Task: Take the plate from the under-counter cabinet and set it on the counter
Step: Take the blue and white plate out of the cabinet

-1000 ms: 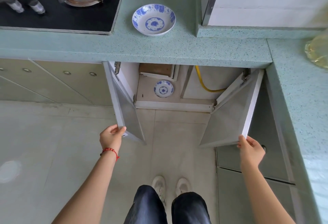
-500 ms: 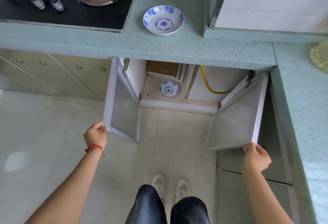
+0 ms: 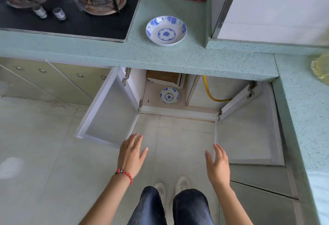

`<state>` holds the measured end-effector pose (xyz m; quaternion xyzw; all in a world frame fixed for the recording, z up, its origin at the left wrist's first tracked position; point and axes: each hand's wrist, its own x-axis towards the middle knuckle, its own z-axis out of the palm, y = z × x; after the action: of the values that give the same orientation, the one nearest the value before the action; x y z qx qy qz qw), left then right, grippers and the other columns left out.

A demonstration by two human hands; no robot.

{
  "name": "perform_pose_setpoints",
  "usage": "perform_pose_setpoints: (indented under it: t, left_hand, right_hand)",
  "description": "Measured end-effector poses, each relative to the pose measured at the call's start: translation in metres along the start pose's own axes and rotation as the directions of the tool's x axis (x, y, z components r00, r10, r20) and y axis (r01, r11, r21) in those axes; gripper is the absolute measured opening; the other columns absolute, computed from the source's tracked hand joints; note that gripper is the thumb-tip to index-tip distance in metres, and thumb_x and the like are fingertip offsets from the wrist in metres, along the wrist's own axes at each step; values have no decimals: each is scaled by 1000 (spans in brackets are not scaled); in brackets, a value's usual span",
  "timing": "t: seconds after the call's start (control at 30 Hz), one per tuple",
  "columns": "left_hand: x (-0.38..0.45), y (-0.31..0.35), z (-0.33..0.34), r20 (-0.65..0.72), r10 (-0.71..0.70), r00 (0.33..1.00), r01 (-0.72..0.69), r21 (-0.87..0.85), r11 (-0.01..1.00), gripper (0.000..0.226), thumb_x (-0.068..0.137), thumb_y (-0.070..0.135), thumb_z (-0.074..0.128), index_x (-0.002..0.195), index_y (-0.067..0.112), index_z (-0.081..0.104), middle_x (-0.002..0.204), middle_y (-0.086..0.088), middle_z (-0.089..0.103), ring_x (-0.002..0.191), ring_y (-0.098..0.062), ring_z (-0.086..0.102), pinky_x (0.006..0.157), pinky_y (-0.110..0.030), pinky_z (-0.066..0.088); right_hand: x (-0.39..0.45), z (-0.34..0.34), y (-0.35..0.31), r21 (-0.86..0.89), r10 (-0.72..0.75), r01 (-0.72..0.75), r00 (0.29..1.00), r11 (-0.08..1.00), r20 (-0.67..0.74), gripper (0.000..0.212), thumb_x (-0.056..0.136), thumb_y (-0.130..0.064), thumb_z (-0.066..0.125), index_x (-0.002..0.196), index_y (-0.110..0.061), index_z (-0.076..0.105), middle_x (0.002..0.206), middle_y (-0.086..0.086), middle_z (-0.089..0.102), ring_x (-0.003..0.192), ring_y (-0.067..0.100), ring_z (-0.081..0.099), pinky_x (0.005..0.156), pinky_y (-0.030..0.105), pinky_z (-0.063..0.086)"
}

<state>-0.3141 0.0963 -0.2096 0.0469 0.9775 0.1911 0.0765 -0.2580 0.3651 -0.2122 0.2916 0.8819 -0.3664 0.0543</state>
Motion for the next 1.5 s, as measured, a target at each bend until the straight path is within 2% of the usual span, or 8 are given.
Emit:
perform_pose_setpoints:
  t: [0.1,0.27,0.43,0.77,0.9,1.17,1.37,1.5]
  left_hand:
    - [13,6,10,59,18,998,-21,47,999,48,86,26,56,126,2,46,135,-20,49,128,-35,42,105,-50,34]
    - [47,11,33,142,1,990,-16,107,994,53,91,35,45,134,7,34,145,-15,37,136,-28,30,112,-43,24]
    - [86,10,65,207,-18,978,-6,117,993,55,93,37,39,137,8,27,148,-12,32,138,-26,24,113,-42,20]
    - [183,-41,161,256,2,967,-42,149,988,55,92,40,37,137,9,28,149,-12,31,139,-25,23,114,-42,19]
    - [233,-75,207,239,34,970,-80,187,979,56,92,43,34,137,10,26,148,-12,32,138,-25,24,114,-42,19]
    - [336,-119,317,186,31,982,-49,92,995,53,92,38,40,136,10,31,147,-11,35,137,-24,26,113,-39,21]
    - [411,-150,396,250,56,967,-75,66,995,50,93,33,41,136,10,30,145,-11,36,133,-23,31,108,-37,27]
    - [460,-174,432,178,77,981,-84,34,996,49,92,29,43,135,8,32,144,-13,38,132,-26,31,110,-42,28]
  right_hand:
    - [17,8,-6,-106,-98,105,993,989,68,47,93,-30,46,133,-8,38,143,14,40,131,29,35,106,43,33]
    - [63,25,-9,-127,-113,133,982,983,152,47,93,-32,43,134,-10,35,145,11,38,132,27,32,107,42,31]
    - [113,48,-5,-147,-134,168,967,975,215,48,94,-34,40,135,-10,34,146,11,37,132,28,32,107,45,33]
    - [213,142,27,-139,-148,185,959,973,240,47,95,-35,38,136,-12,32,146,11,36,133,28,30,110,45,30]
    - [265,195,43,-140,-187,220,959,965,215,47,95,-32,39,136,-9,33,145,12,37,134,27,28,110,42,24]
    - [383,298,65,-126,-329,344,936,930,128,44,91,-20,51,128,2,43,133,26,48,124,38,43,103,45,37]
    - [475,364,89,-227,-416,450,891,863,184,45,92,-21,48,129,2,39,136,25,44,124,37,42,103,43,36]
    - [523,395,107,-277,-485,524,851,805,202,42,92,-20,49,126,3,42,130,26,49,118,39,46,96,44,40]
